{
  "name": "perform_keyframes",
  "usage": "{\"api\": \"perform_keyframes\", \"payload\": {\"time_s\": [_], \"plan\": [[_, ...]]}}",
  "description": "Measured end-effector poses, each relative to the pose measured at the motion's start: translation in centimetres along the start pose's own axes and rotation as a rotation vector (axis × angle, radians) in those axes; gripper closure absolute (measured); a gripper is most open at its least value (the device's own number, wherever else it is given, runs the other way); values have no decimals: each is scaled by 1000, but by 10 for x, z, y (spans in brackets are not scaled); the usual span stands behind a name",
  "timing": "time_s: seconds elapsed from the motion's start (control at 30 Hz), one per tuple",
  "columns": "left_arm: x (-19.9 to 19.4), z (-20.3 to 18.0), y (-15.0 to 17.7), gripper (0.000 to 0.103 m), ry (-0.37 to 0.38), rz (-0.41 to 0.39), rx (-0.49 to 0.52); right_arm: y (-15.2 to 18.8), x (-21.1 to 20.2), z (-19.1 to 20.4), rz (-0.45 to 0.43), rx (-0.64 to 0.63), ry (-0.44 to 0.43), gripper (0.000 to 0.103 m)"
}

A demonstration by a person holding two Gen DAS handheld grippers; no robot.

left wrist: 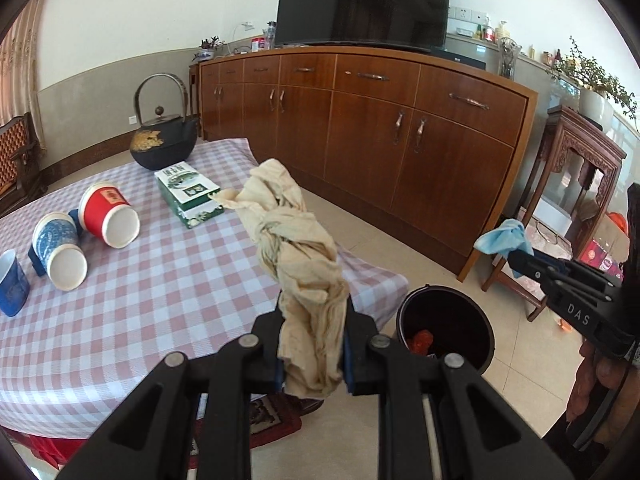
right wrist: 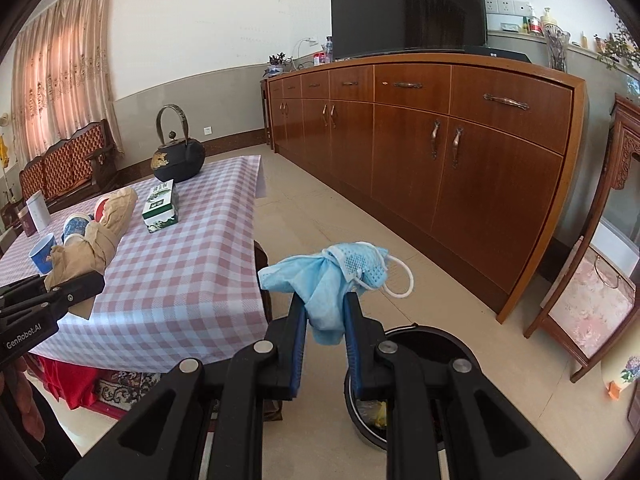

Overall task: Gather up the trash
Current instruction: 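Carry the tan cloth and blue mask over the black bucket and release both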

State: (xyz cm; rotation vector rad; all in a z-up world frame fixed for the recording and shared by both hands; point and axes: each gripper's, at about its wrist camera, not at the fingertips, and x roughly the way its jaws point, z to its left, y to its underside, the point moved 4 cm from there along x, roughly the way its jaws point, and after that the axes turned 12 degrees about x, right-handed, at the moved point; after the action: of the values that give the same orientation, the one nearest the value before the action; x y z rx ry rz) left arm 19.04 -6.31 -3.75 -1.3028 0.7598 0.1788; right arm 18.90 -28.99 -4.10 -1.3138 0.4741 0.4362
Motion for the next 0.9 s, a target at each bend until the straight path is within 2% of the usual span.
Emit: {"api": "perform_keyframes", "payload": {"time_s": [0.33,0.9], "plan": [[23,-55,-1,81,113,21,87,12,-6,-46,-13,43,21,83],[92,-153,8,81,276,134,200,51,9,-126,85,78,106,83]]}}
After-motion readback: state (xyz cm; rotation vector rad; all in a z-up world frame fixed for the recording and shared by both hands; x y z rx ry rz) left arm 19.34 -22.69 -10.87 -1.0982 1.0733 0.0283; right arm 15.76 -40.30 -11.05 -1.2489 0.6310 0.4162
